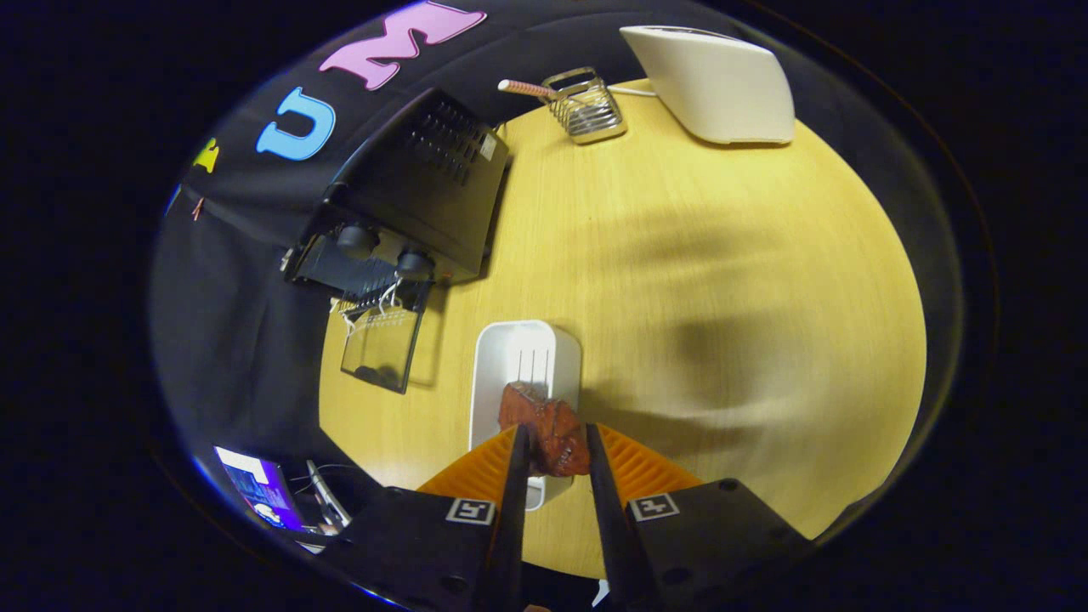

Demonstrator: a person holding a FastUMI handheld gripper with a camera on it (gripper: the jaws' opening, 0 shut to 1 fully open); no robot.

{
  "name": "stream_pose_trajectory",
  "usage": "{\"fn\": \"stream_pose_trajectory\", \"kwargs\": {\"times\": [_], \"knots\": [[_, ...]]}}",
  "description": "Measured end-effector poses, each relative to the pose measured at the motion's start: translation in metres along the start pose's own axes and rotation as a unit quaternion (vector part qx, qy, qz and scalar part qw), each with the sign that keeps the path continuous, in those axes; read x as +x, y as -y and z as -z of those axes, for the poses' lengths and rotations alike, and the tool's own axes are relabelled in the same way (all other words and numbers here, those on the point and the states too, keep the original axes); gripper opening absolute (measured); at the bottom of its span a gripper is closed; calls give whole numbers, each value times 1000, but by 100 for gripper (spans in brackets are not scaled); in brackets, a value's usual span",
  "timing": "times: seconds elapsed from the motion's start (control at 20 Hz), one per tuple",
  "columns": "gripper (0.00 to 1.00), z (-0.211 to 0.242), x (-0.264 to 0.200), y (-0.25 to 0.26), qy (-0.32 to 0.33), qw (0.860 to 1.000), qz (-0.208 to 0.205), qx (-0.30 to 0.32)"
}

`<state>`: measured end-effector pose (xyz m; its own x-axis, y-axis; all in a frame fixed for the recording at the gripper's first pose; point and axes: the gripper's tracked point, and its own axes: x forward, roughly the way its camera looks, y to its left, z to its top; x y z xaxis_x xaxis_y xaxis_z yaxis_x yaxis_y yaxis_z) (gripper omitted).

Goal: Open the toaster oven, put the food inside, and close the toaster oven door.

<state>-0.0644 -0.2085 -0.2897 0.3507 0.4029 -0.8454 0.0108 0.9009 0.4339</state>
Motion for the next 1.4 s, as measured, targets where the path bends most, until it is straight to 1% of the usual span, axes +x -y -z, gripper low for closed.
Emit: {"fn": "stream_pose_trajectory", "kwargs": {"times": [0.05,0.1,0.15,0.2,0.25,0.4,0.5,0.7,0.85,1.1,1.3,1.4], "knots": [[37,0,0,0,-5,1000,0,1],[31,-2,-2,-5,-5,1000,-13,3],[25,-4,-5,-14,-4,999,-40,8],[19,-4,-5,-14,-5,999,-38,6],[18,-3,-6,-13,-9,999,-38,12],[18,3,-10,-15,-21,999,-30,7],[18,2,-20,-19,-13,999,-30,9],[18,-5,-42,-30,36,998,-28,32],[18,-13,-54,-49,85,994,-32,54],[18,-10,-47,-119,148,982,-77,93],[18,2,-25,-188,169,972,-123,111],[18,-1,-12,-221,191,964,-142,122]]}}
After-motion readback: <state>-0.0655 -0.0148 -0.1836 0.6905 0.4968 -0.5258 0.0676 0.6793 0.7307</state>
